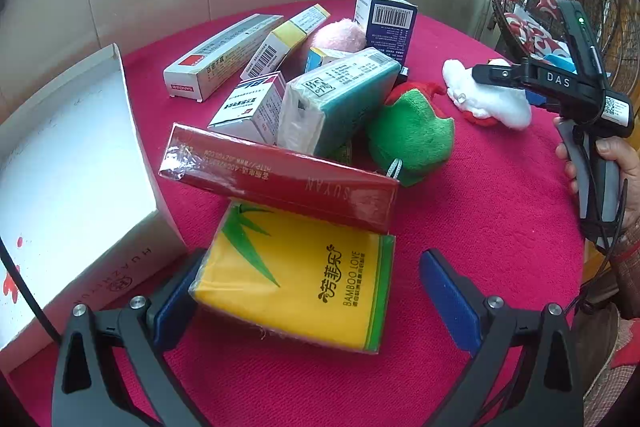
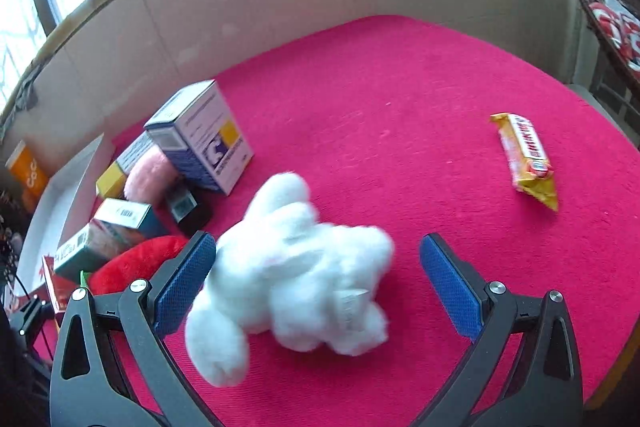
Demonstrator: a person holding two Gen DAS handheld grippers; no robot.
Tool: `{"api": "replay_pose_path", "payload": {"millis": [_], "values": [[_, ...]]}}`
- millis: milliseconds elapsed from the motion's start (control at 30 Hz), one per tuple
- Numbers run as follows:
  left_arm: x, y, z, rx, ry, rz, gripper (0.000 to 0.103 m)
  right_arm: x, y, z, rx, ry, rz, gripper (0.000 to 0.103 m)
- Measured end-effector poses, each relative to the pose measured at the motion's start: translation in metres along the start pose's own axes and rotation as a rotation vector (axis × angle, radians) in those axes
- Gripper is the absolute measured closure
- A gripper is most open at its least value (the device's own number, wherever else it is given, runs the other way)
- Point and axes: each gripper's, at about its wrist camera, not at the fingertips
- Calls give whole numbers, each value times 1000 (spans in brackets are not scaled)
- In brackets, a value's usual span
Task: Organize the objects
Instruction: 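Grasp the yellow tissue pack with the left tool while the right tool grasps the white plush bunny, then carry the tissue pack with the left tool while the right tool carries the bunny toward the white tray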
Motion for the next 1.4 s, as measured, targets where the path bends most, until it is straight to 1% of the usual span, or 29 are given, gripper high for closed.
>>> {"api": "replay_pose_path", "payload": {"millis": [100,133,167,200,233,267,300,333,400,467,567,800,967,1067,1167,1300,1400], "values": [[0,0,-1,-15,-3,1,8,5,4,12,-36,58,33,0],[0,2,-1,-18,-6,-3,10,7,7,12,-26,52,25,0],[0,3,-2,-22,-10,-7,16,9,12,12,-6,41,-3,0],[0,4,-3,-29,-14,-12,24,10,13,14,-2,51,-12,0],[0,6,-5,-33,-21,-18,24,10,14,13,0,47,-16,2],[-1,6,-5,-28,-23,-21,25,9,13,11,-7,41,-12,6],[-1,7,-5,-26,-24,-22,26,10,12,10,-17,36,-6,22],[-1,6,-5,-28,-27,-18,26,10,10,8,-34,30,4,24],[-1,4,-7,-37,-33,-9,27,9,8,6,-42,26,10,27],[-1,1,-11,-46,-53,-1,27,9,9,4,-42,21,5,28],[-1,-1,-19,-71,-98,0,27,9,17,1,-34,-9,-19,29],[1,-1,-45,-166,-240,-22,27,7,26,-10,-13,-96,-59,29],[0,9,-53,-224,-288,-71,27,7,26,-18,13,-136,-55,29],[1,18,-60,-265,-323,-125,27,8,27,-26,30,-185,-52,29],[2,24,-68,-306,-366,-163,27,8,31,-38,38,-256,-59,29],[4,26,-75,-344,-402,-181,27,10,47,-53,61,-354,-121,29],[6,28,-79,-362,-421,-192,27,15,63,-62,65,-395,-194,29]]}}
Point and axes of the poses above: each gripper's, at about its wrist camera, not at the fingertips, and z roughly the way its jaws point, y to its left, x to its underside, and after that the axes turned 10 degrees about -y, right-handed
